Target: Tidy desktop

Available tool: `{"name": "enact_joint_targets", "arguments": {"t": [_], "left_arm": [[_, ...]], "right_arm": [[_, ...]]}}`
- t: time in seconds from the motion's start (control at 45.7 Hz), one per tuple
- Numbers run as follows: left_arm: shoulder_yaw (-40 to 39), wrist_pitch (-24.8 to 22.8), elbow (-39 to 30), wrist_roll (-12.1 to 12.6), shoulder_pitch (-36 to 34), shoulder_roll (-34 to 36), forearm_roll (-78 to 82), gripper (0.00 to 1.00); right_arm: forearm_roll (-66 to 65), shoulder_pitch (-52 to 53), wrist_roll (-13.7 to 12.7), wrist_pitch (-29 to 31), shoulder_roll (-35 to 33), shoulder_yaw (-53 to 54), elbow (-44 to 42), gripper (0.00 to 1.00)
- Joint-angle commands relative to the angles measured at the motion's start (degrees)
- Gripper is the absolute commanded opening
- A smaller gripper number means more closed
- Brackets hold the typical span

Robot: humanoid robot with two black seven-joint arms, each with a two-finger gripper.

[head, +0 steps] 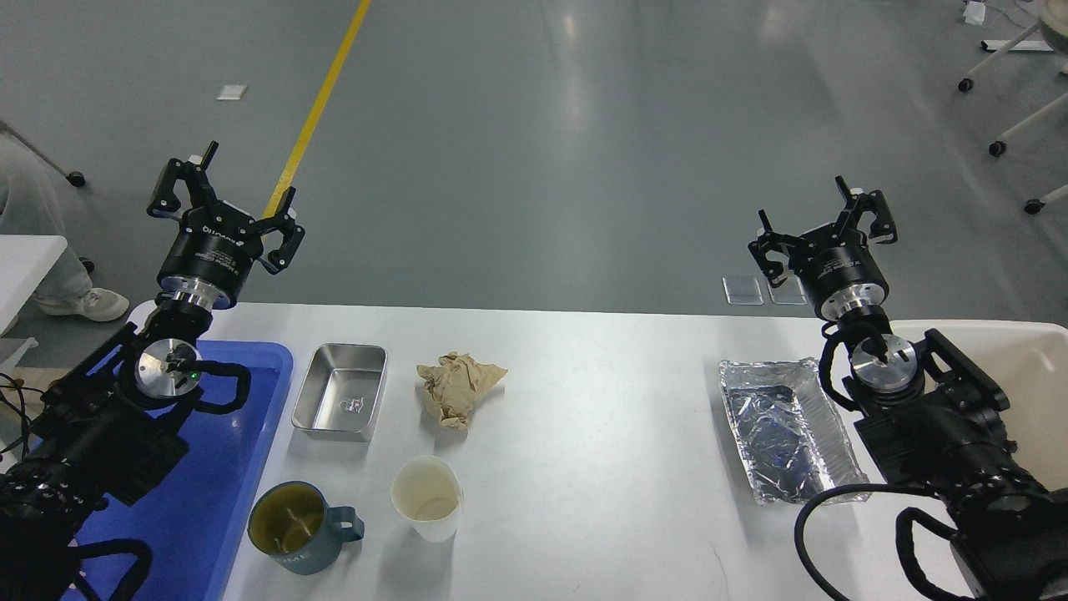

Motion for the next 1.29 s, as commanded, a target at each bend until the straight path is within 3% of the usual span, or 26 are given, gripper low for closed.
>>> {"name": "enact_joint_targets", "arguments": {"t": [0.0,0.219,0.591,0.919,1.269], "left_arm": [[1.8,-0.1,-0.7,-0.4,1.9,3.9,1.4,0.97],[2.6,0.8,-12.5,-5.9,7.9,13.8,11.3,0.97],[4.0,3.2,-32.2,-6.6,18.5,26.9,21.7,0.97],[4.4,17.3,-44.0,-7.4,25.2,35.6,25.5,0.96],[8.9,18.0,-53.7,-7.2,27.7,51.6,29.3,0.96]], "right_arm": [[0.0,0.0,0.0,0.0,-0.1,0.0,0.0,1.00],[0.0,-0.1,0.0,0.0,-0.1,-0.1,0.4,1.00],[0.1,-0.1,0.0,0.0,-0.1,-0.2,0.6,1.00],[0.1,-0.2,0.0,0.2,0.0,-0.2,0.7,1.00],[0.1,-0.3,0.0,0.2,0.1,-0.2,0.7,1.00]]}}
